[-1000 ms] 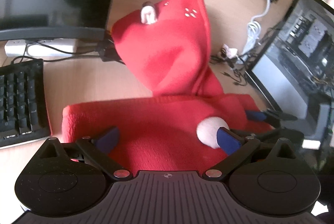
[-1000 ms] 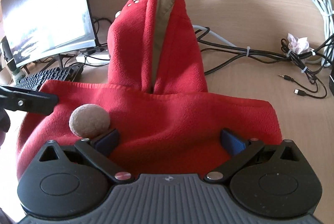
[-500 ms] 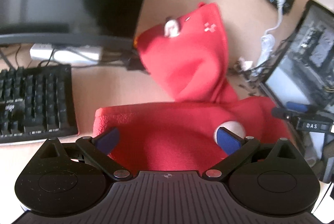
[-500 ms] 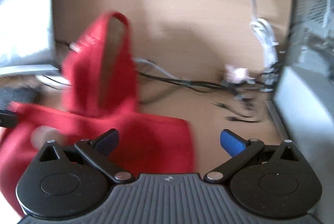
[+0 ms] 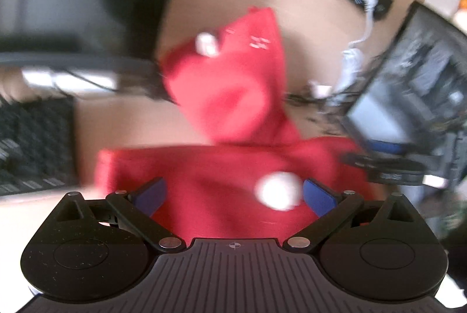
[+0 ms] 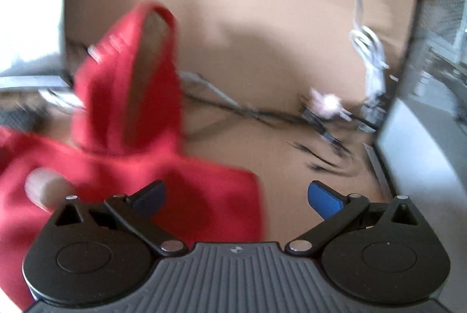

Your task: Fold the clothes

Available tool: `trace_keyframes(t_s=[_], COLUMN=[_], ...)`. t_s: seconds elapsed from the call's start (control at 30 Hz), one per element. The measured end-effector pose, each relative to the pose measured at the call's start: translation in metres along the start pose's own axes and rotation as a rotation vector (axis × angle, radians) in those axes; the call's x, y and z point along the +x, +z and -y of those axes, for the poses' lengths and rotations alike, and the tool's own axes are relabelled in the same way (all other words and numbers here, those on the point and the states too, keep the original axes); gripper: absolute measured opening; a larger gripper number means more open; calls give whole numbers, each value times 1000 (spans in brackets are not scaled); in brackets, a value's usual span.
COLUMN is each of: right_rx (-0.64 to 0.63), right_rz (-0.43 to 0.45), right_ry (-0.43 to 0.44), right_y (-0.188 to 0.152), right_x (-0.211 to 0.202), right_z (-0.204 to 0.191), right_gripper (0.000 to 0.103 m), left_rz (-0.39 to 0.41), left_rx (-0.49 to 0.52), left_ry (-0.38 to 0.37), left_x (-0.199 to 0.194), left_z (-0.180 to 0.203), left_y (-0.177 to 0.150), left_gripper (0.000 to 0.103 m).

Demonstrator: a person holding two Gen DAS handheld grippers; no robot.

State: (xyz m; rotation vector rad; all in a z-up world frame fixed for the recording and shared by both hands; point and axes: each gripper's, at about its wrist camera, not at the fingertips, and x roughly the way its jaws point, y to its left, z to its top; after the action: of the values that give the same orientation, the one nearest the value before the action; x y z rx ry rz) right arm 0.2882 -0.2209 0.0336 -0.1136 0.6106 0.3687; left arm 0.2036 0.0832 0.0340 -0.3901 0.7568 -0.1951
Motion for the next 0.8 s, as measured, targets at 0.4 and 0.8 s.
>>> trace_keyframes(t_s=[0.4, 0.8], right_rx=[17, 22], right_rz=[-115, -88], right_ry=[155, 172], right_y=[-22, -27], right_x=[56, 52], right_z=[-19, -15], right_gripper=[99, 103], left_rz=[-91, -78], left_rx=[121, 139], left_ry=[48, 60], left_x=[48, 55], left_z=[16, 19], left_y=[-25, -27], left_gripper=[103, 103])
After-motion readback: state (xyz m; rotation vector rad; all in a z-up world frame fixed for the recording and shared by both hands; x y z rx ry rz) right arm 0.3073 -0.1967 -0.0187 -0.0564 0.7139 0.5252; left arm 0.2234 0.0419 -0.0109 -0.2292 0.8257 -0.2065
